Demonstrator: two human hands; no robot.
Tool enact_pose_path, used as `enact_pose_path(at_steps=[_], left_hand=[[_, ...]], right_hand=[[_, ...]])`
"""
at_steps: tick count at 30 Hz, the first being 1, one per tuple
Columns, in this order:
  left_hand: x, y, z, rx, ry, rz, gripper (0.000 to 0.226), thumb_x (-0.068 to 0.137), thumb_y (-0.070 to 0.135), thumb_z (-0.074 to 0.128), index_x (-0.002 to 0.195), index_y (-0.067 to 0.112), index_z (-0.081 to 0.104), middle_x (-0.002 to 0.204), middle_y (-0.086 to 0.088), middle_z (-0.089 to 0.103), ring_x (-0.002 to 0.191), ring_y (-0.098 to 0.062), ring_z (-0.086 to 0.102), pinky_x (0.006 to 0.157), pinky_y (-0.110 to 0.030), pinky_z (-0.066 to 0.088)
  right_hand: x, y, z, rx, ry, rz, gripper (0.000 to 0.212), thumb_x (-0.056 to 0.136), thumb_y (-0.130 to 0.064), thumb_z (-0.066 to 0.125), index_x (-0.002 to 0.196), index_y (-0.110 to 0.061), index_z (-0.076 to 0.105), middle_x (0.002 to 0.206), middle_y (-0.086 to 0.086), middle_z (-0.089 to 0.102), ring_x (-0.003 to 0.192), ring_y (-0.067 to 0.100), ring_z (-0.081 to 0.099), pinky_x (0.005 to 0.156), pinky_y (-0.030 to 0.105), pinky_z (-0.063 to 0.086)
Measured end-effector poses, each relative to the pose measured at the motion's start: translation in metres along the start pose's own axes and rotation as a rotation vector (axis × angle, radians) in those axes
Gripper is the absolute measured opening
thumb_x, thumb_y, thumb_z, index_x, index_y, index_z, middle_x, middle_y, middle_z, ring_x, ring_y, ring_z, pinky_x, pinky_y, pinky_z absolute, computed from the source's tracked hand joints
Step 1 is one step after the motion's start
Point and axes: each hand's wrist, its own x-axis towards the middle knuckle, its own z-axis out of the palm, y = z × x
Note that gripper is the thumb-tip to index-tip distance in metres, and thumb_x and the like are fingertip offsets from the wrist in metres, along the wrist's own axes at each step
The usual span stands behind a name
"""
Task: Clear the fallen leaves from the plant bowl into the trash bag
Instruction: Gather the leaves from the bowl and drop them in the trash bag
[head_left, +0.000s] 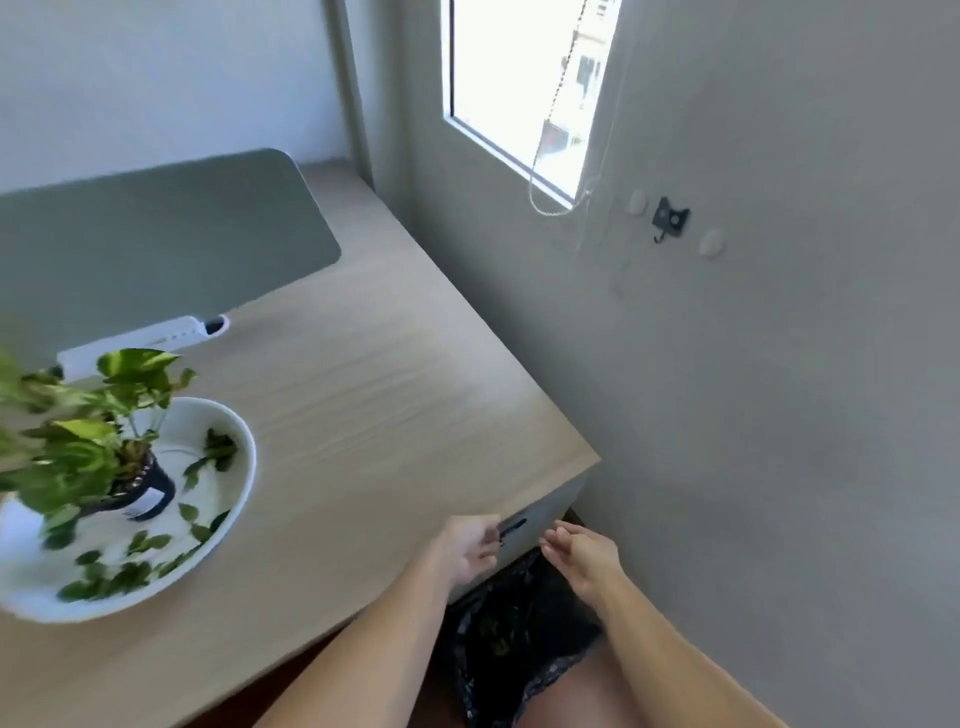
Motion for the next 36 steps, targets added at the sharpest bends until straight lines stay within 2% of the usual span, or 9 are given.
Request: enact_pose_path(at_steps=[4, 8, 12, 15, 21, 24, 26, 31, 36], left_hand=[[-0.051, 0.039, -0.03, -0.035, -0.028, 0.146, 0.006, 0.097, 0.011, 0.05, 0.093, 0.011, 0.055, 0.085, -0.003, 0.055, 0.098, -0.023, 0.055, 0.093, -0.034, 0.046], [-0.093, 0.059, -0.097, -0.062, 0.079, 0.298, 0.017, 0.094, 0.012, 0.054, 0.078, 0.016, 0.055, 0.078, 0.0, 0.055, 0.07, -0.012, 0.055, 0.066, -0.023, 0.043], [-0.12, 0.059, -0.18, -0.046, 0.21, 0.33, 0.012, 0.093, 0.016, 0.058, 0.081, 0.018, 0.056, 0.081, 0.002, 0.056, 0.079, -0.012, 0.056, 0.09, -0.031, 0.046], [-0.135, 0.056, -0.247, 0.049, 0.345, 0.366, 0.011, 0.09, 0.016, 0.06, 0.079, 0.018, 0.057, 0.083, -0.001, 0.056, 0.078, -0.015, 0.054, 0.083, -0.031, 0.044], [-0.139, 0.054, -0.38, 0.332, 0.636, 0.412, 0.008, 0.081, 0.014, 0.066, 0.077, 0.017, 0.059, 0.086, -0.001, 0.058, 0.091, -0.022, 0.057, 0.082, -0.026, 0.044], [-0.13, 0.06, -0.424, 0.512, 0.733, 0.389, 0.028, 0.084, 0.014, 0.061, 0.11, 0.005, 0.065, 0.121, -0.012, 0.063, 0.114, -0.03, 0.058, 0.096, -0.032, 0.045], [-0.126, 0.068, -0.445, 0.674, 0.787, 0.406, 0.03, 0.086, 0.012, 0.057, 0.114, 0.004, 0.062, 0.125, -0.019, 0.061, 0.104, -0.03, 0.06, 0.096, -0.039, 0.049], [-0.094, 0.089, -0.474, 1.069, 0.677, 0.389, 0.064, 0.088, 0.007, 0.053, 0.147, 0.023, 0.034, 0.154, -0.012, 0.022, 0.145, -0.033, 0.02, 0.114, -0.041, 0.034], [-0.068, 0.091, -0.485, 1.214, 0.59, 0.385, 0.078, 0.087, -0.003, 0.05, 0.151, 0.032, 0.023, 0.16, -0.011, 0.005, 0.15, -0.032, 0.0, 0.119, -0.044, 0.022]], right_hand=[[-0.02, -0.032, 0.042, -0.077, -0.068, -0.088, 0.01, 0.093, 0.008, 0.047, 0.091, 0.005, 0.057, 0.072, 0.017, 0.054, 0.064, 0.025, 0.055, 0.039, 0.02, 0.054], [-0.035, -0.037, 0.109, -0.195, -0.228, -0.115, 0.013, 0.095, 0.004, 0.046, 0.087, 0.0, 0.055, 0.073, 0.015, 0.054, 0.066, 0.024, 0.055, 0.047, 0.027, 0.057], [-0.057, -0.01, 0.186, -0.348, -0.375, -0.121, 0.012, 0.094, 0.003, 0.048, 0.088, -0.002, 0.057, 0.074, 0.014, 0.055, 0.067, 0.023, 0.056, 0.051, 0.026, 0.058], [-0.076, 0.019, 0.242, -0.475, -0.459, -0.15, 0.014, 0.091, 0.005, 0.053, 0.082, -0.005, 0.059, 0.073, 0.013, 0.056, 0.065, 0.022, 0.056, 0.044, 0.02, 0.055], [-0.109, 0.085, 0.337, -0.859, -0.449, -0.365, 0.012, 0.077, 0.001, 0.068, 0.089, -0.001, 0.07, 0.067, 0.014, 0.064, 0.055, 0.021, 0.06, 0.054, 0.026, 0.057], [-0.122, 0.104, 0.368, -1.098, -0.425, -0.544, 0.02, 0.074, -0.006, 0.066, 0.092, -0.009, 0.074, 0.076, 0.01, 0.072, 0.063, 0.021, 0.065, 0.069, 0.03, 0.059], [-0.125, 0.112, 0.383, -1.245, -0.435, -0.639, 0.023, 0.076, -0.009, 0.065, 0.098, -0.012, 0.073, 0.091, 0.008, 0.074, 0.082, 0.024, 0.069, 0.082, 0.03, 0.057], [-0.109, 0.122, 0.414, -1.523, -0.451, -0.827, 0.039, 0.079, -0.017, 0.069, 0.118, -0.015, 0.064, 0.123, 0.008, 0.065, 0.11, 0.028, 0.059, 0.096, 0.034, 0.048], [-0.074, 0.124, 0.445, -1.746, -0.513, -0.964, 0.067, 0.075, -0.034, 0.074, 0.136, -0.019, 0.051, 0.15, 0.009, 0.032, 0.137, 0.029, 0.033, 0.114, 0.037, 0.03]])
